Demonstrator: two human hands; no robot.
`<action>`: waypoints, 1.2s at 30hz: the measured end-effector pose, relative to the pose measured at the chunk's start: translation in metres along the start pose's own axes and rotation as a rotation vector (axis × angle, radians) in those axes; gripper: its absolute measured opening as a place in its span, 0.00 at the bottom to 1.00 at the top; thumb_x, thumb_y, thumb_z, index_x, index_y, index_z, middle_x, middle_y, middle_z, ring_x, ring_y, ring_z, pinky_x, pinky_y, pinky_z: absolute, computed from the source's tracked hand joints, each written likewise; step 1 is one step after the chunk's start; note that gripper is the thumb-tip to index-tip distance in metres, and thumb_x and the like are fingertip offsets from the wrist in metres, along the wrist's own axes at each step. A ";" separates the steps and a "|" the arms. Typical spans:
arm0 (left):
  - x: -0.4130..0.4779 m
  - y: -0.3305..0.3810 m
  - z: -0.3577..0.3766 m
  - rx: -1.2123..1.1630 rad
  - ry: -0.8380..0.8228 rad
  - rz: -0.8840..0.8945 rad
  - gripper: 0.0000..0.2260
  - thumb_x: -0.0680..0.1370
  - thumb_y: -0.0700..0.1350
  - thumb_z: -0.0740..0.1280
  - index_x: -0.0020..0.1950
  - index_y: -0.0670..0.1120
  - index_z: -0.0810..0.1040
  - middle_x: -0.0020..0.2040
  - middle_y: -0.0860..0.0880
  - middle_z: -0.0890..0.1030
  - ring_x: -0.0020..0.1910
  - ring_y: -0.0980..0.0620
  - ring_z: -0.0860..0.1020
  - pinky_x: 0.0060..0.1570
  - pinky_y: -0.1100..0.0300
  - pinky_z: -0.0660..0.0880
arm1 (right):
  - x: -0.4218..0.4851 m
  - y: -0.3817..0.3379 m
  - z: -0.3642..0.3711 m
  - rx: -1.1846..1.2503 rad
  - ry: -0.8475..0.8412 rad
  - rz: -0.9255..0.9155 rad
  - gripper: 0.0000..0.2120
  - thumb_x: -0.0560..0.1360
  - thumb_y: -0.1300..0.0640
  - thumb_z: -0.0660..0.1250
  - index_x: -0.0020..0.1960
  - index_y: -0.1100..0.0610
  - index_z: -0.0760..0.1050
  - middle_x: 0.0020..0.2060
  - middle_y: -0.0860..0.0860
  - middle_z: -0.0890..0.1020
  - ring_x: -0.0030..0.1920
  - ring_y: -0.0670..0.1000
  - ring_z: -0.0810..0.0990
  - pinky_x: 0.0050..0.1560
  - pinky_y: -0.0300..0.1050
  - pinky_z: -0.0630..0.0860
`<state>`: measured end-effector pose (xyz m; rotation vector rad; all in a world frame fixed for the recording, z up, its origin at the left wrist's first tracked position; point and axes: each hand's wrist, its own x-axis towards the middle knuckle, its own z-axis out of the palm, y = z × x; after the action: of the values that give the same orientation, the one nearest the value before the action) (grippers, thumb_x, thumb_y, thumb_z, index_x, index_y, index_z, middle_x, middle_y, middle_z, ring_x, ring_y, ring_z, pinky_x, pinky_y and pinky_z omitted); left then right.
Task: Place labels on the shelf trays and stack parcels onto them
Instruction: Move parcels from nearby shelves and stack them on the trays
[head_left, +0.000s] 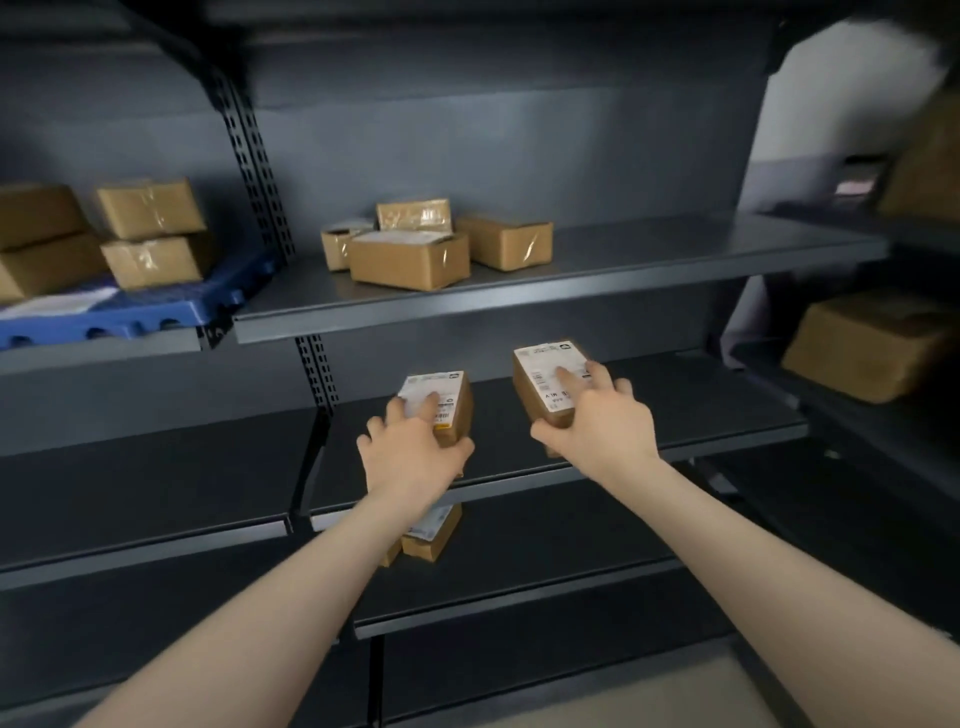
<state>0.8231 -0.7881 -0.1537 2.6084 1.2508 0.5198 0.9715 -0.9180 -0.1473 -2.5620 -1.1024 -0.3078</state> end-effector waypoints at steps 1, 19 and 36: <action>-0.013 0.011 -0.011 -0.025 0.020 0.021 0.31 0.72 0.61 0.63 0.73 0.55 0.63 0.72 0.44 0.64 0.66 0.38 0.65 0.65 0.45 0.63 | -0.011 0.004 -0.017 0.007 0.024 -0.010 0.36 0.71 0.35 0.60 0.74 0.47 0.58 0.72 0.52 0.62 0.62 0.57 0.67 0.49 0.50 0.72; -0.184 0.046 -0.238 -0.120 0.271 0.164 0.32 0.71 0.65 0.62 0.74 0.59 0.60 0.74 0.51 0.61 0.68 0.47 0.63 0.65 0.49 0.62 | -0.188 0.038 -0.272 0.068 0.298 0.020 0.36 0.68 0.33 0.61 0.73 0.42 0.58 0.72 0.47 0.59 0.66 0.53 0.65 0.48 0.47 0.72; -0.130 -0.107 -0.365 -0.002 0.378 -0.067 0.31 0.71 0.63 0.63 0.73 0.57 0.63 0.72 0.50 0.65 0.65 0.44 0.67 0.62 0.47 0.67 | -0.099 -0.196 -0.274 0.276 0.217 -0.281 0.36 0.69 0.33 0.59 0.73 0.42 0.57 0.72 0.45 0.60 0.65 0.51 0.66 0.52 0.50 0.73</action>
<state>0.5268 -0.8129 0.1168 2.5327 1.4329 1.0369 0.7430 -0.9626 0.1156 -2.0815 -1.3190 -0.4553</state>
